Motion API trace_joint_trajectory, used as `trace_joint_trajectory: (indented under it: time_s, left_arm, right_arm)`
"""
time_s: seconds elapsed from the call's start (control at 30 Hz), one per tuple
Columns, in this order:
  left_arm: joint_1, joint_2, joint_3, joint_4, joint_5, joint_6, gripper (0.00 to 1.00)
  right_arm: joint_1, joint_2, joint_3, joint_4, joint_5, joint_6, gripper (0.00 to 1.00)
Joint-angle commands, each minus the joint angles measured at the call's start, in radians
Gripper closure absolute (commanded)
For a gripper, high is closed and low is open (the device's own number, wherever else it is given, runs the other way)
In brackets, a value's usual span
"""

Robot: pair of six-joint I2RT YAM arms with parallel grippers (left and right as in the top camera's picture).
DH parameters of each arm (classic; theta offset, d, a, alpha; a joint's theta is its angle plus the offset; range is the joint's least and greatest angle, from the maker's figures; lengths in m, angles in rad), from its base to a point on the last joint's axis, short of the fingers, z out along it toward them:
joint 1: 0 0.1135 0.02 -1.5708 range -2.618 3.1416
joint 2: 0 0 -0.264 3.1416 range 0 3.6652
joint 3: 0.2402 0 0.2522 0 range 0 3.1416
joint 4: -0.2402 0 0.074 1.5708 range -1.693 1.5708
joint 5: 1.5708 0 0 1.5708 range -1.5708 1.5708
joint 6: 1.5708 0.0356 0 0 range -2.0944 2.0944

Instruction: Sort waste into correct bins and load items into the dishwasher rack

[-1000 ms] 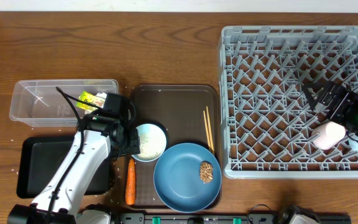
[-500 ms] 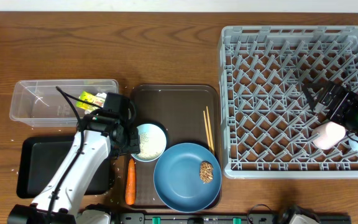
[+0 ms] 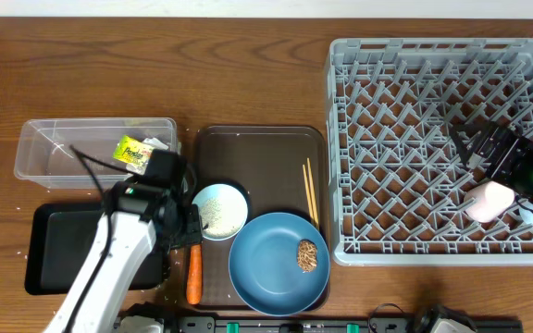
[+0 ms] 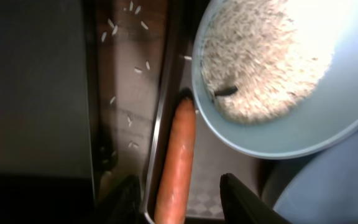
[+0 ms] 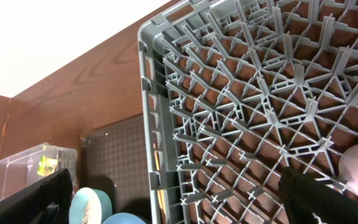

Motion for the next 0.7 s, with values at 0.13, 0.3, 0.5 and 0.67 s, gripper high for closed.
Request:
trace_joint_trajectory:
  time_s: [0.13, 0.3, 0.5, 0.67]
  left_arm:
    - [-0.044, -0.027, -0.051, -0.002, 0.015, -0.104, 0.56]
    - [-0.080, -0.003, -0.142, 0.050, 0.027, -0.107, 0.50]
    - [-0.085, 0.000, -0.206, 0.085, 0.037, -0.143, 0.48]
    - [-0.085, 0.000, -0.234, 0.104, 0.108, -0.143, 0.44]
  right_arm:
    - [0.022, 0.001, 0.003, -0.002, 0.043, -0.015, 0.01]
    - [0.022, 0.001, 0.003, -0.005, 0.043, -0.015, 0.01]
    - [0.022, 0.001, 0.003, -0.006, 0.044, -0.015, 0.01]
    - [0.022, 0.001, 0.003, -0.005, 0.045, -0.015, 0.01]
